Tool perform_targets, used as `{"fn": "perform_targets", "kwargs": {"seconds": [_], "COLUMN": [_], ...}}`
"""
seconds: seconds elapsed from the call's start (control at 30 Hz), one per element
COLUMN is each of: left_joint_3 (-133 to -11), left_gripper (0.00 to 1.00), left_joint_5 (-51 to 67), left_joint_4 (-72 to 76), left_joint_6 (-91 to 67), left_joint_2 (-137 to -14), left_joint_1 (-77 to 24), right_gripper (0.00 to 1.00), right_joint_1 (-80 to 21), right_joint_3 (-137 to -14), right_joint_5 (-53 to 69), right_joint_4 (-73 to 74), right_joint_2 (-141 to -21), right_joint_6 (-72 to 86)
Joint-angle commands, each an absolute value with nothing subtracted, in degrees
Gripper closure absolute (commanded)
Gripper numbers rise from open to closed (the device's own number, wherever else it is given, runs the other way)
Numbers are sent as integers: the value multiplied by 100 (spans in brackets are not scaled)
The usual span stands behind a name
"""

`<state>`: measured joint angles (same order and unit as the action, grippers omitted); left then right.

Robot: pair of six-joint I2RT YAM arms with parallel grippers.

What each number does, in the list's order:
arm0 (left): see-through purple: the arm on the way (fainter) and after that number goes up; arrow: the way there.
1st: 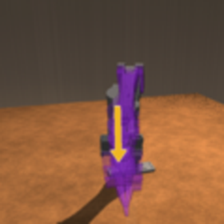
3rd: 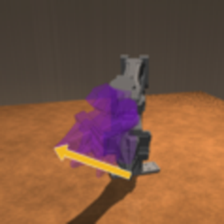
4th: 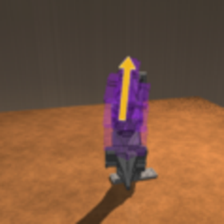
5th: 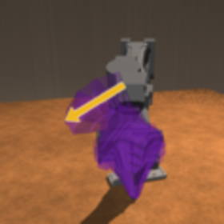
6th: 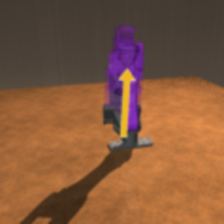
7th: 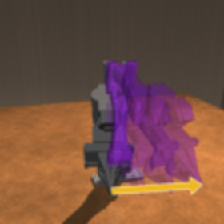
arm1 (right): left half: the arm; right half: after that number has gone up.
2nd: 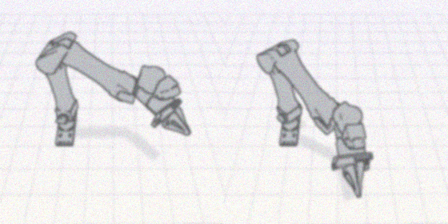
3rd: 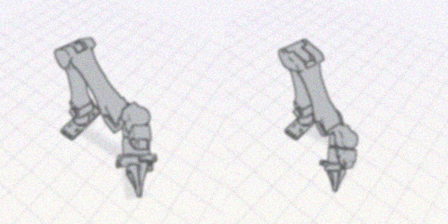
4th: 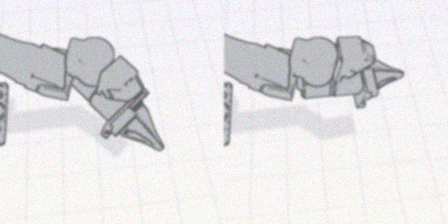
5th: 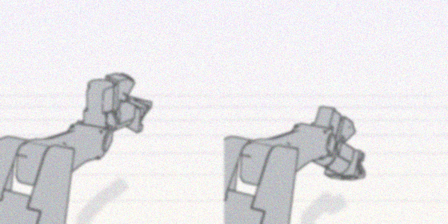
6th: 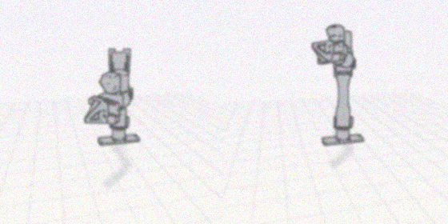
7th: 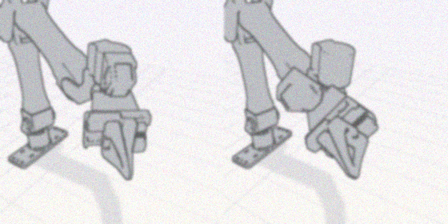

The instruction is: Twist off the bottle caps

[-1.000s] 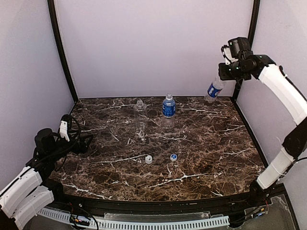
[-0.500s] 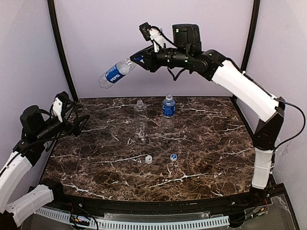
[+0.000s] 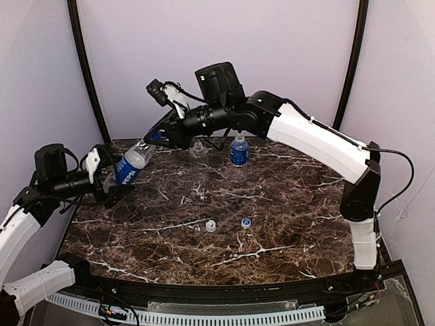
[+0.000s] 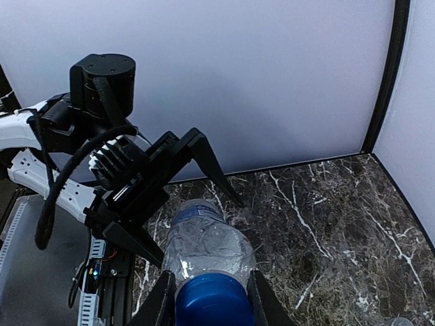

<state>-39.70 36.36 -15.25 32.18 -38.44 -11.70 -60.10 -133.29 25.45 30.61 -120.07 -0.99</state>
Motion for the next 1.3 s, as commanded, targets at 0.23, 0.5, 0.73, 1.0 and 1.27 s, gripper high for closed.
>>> {"fn": "perform_targets", "kwargs": {"seconds": [0.23, 0.5, 0.73, 1.0, 1.27], "left_joint_3": [-4170, -4012, -3688, -3066, -2753], "left_gripper": [34, 59, 69, 72, 73], "left_joint_5": [3754, 3536, 1487, -297, -391], "left_joint_4": [-1901, -1781, -702, 1226, 1901], "left_joint_6": [3198, 3376, 4750, 6650, 7358], "left_joint_2": [-3860, -3813, -3810, -3890, -3892], "left_joint_1": [-1381, -1383, -1484, -1815, -2012], "right_gripper": [100, 41, 29, 20, 18], "right_joint_1": [-6154, -5962, -5450, -5405, -5405], "right_joint_3": [-13486, -13315, -12559, -12730, -13118], "right_joint_5": [2736, 2513, 3220, 3439, 3533], "right_joint_4": [2724, 2707, 1799, 1709, 1670], "right_joint_2": [-12238, -12200, -11909, -12271, -12665], "right_joint_6": [155, 631, 2420, 3005, 3200]}}
